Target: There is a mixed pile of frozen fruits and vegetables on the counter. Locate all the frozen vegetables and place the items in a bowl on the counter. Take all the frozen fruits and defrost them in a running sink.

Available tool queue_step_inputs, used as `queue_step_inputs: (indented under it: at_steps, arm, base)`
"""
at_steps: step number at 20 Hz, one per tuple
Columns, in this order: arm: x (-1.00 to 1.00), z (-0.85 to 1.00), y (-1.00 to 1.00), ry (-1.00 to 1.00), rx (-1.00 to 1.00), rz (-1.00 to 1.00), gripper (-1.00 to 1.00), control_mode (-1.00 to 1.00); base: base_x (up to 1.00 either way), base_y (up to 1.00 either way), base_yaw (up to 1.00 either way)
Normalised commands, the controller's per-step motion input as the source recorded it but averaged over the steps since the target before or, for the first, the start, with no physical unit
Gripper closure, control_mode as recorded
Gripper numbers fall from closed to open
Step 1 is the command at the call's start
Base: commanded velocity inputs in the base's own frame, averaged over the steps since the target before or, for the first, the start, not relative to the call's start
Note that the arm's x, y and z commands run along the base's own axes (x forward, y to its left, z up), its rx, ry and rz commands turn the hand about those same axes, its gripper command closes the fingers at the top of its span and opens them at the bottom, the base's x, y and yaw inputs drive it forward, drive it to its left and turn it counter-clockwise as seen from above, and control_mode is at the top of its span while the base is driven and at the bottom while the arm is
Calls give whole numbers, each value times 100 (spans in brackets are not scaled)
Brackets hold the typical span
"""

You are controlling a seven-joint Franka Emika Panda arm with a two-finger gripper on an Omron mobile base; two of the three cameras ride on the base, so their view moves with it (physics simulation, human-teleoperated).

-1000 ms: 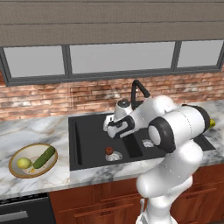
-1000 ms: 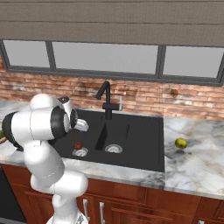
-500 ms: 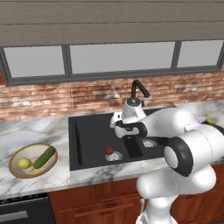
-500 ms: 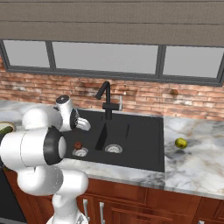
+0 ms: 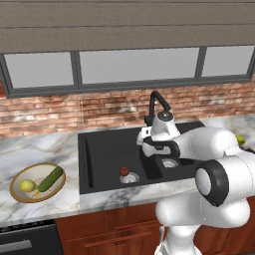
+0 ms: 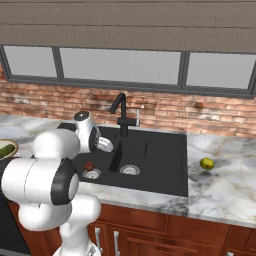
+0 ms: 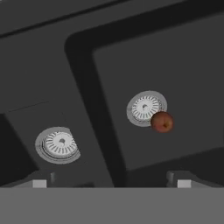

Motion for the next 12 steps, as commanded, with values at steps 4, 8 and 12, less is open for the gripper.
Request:
queue_step_inputs:
  at_steps: [4,8,12]
  arm:
    - [-11,0,-90,0,0,-1,-100,-100]
    - [-19,0,-90,0,0,-4,-100,-100]
    - [-16,0,-86,0,0,-5,-100,-100]
  base:
    - [0,0,0]
    - [0,0,0]
    - [0,0,0]
